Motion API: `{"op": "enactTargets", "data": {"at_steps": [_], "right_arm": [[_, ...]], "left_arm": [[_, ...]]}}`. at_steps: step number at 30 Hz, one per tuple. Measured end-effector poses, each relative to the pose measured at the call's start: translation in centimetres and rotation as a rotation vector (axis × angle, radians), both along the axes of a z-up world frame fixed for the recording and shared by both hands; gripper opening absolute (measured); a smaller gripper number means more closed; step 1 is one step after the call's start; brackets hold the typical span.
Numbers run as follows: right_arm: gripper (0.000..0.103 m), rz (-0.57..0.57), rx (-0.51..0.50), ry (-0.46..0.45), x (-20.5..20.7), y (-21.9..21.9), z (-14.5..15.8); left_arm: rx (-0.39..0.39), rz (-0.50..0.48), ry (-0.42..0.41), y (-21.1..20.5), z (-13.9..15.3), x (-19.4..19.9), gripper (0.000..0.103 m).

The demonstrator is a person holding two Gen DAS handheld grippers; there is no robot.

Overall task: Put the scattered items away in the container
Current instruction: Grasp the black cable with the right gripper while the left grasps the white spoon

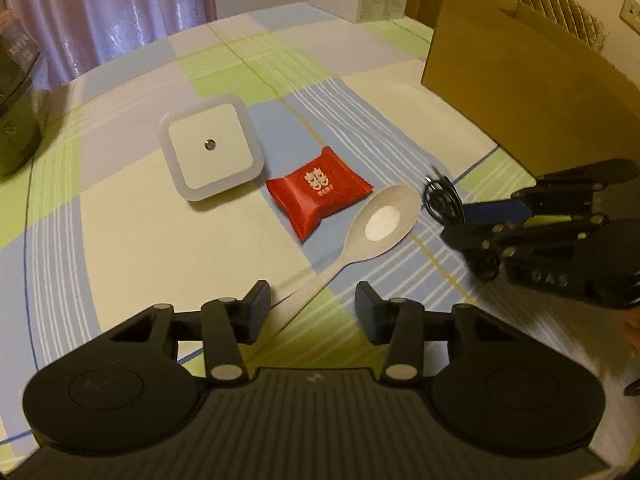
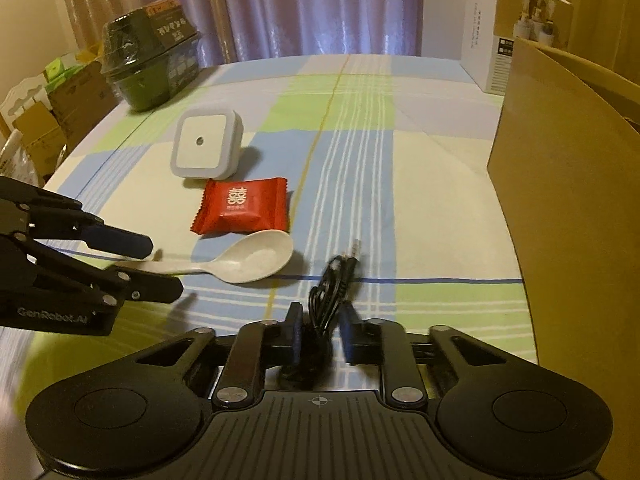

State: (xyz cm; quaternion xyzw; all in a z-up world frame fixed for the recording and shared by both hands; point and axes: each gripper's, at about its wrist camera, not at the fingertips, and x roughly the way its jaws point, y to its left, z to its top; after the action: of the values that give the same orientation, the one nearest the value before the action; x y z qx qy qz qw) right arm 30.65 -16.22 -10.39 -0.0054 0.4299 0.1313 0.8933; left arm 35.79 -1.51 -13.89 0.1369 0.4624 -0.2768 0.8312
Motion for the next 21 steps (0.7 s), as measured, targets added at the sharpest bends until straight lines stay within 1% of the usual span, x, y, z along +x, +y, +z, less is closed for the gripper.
{"op": "enactTargets", "data": {"at_steps": [2, 4, 6, 7, 9, 12, 14, 19, 21], "right_arm": [[0.018, 0.004, 0.004, 0.004, 0.1, -0.2, 0.0], [0.017, 0.007, 0.003, 0.009, 0.1, -0.3, 0.0], [0.017, 0.004, 0.011, 0.016, -0.1, -0.5, 0.1], [0.017, 0.003, 0.014, 0.021, -0.3, -0.6, 0.1], [0.017, 0.004, 0.019, 0.029, -0.9, -0.8, 0.2], [0.017, 0.000, 0.024, 0.041, -2.2, -1.2, 0.4], [0.017, -0.003, 0.030, 0.051, -3.1, -1.6, 0.5], [0.017, -0.014, 0.046, 0.074, -5.6, -2.4, 0.9], [0.017, -0.016, 0.054, 0.080, -6.7, -2.7, 1.2]], "left_arm": [[0.014, -0.004, 0.006, -0.1, -0.4, 0.0, 0.040], [0.015, 0.004, 0.014, -0.1, -0.4, -0.3, 0.033], [0.022, 0.021, 0.032, -0.1, -0.3, -0.9, 0.021], [0.025, 0.030, 0.044, 0.0, -0.2, -1.2, 0.019], [0.018, 0.061, 0.080, 0.2, 0.0, -2.1, 0.011], [0.007, 0.092, 0.124, 0.4, 0.2, -4.1, 0.008], [-0.001, 0.104, 0.149, 0.5, 0.3, -5.7, 0.008], [-0.031, 0.117, 0.213, 0.4, 0.6, -9.6, 0.008], [-0.034, 0.106, 0.241, 0.1, 0.7, -11.2, 0.008]]}}
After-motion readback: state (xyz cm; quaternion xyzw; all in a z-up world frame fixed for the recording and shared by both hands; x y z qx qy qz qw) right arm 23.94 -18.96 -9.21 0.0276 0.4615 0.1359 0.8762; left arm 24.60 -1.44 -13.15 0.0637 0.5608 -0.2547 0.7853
